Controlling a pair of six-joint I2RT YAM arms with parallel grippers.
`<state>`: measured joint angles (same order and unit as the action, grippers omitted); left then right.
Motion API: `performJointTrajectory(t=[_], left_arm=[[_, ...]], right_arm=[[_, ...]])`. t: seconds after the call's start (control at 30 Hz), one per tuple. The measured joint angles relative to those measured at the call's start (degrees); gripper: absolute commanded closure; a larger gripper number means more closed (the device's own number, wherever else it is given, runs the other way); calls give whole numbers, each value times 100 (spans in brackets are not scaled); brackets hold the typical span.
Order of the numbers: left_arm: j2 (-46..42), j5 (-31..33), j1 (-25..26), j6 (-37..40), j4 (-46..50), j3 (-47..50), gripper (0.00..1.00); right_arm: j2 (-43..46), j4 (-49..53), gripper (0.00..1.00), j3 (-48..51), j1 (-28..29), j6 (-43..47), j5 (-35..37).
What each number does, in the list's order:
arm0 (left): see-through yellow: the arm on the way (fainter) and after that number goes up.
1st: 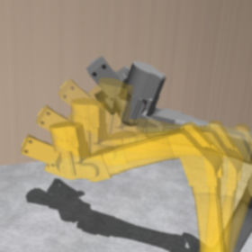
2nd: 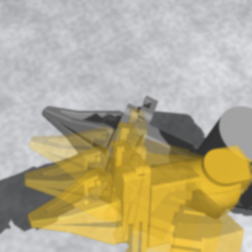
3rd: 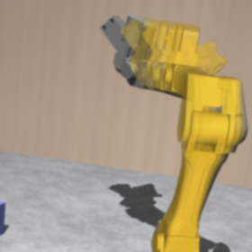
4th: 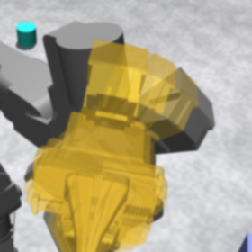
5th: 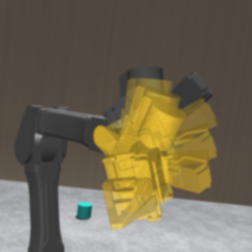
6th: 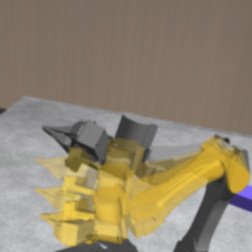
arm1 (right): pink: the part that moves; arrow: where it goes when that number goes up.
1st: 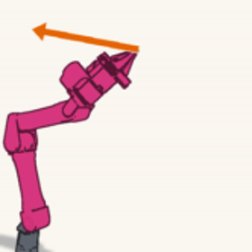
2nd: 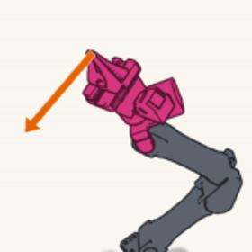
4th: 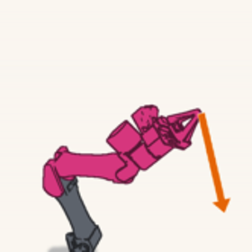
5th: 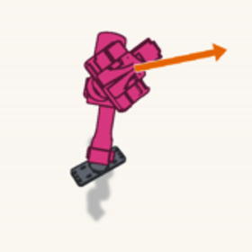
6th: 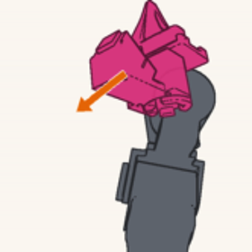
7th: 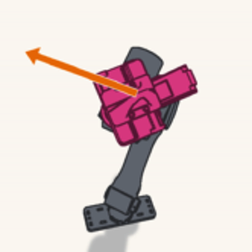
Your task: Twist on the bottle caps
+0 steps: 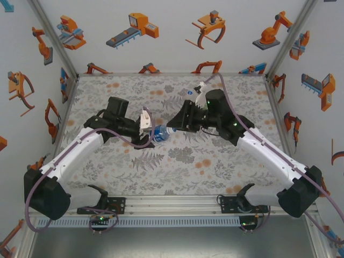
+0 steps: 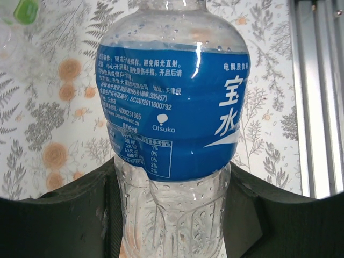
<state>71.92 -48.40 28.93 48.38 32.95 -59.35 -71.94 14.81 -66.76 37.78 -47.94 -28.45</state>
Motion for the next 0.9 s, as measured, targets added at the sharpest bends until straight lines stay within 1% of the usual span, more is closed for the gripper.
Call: performJointTrajectory(t=[0.03, 0.13, 0.37, 0.47, 0.57, 0.63, 0.8, 0.9], left_arm=[[0, -42, 22, 4, -2, 0, 100], [0, -118, 31, 33, -7, -2, 100], [0, -256, 31, 122, -9, -2, 100], [0, -317, 31, 149, -9, -2, 100], [0, -376, 31, 181, -4, -2, 100], [0, -398, 31, 195, 4, -2, 100], [7, -415, 39, 238, 37, -2, 100], [7, -415, 42, 254, 74, -15, 100]], right_arm=[[0, 68, 45, -107, -28, 361, -48], [17, 317, 43, -487, -76, 1943, -356], [103, 1204, 42, -907, -79, 5770, -1403], [98, 1464, 43, -907, -79, 6920, -1818], [96, 1447, 46, -874, -79, 7584, -2105], [76, 1397, 50, -844, -79, 7836, -2269], [-118, 1311, 55, -822, -55, 8135, -2481], [-245, 1298, 60, -817, -46, 8214, -2516]])
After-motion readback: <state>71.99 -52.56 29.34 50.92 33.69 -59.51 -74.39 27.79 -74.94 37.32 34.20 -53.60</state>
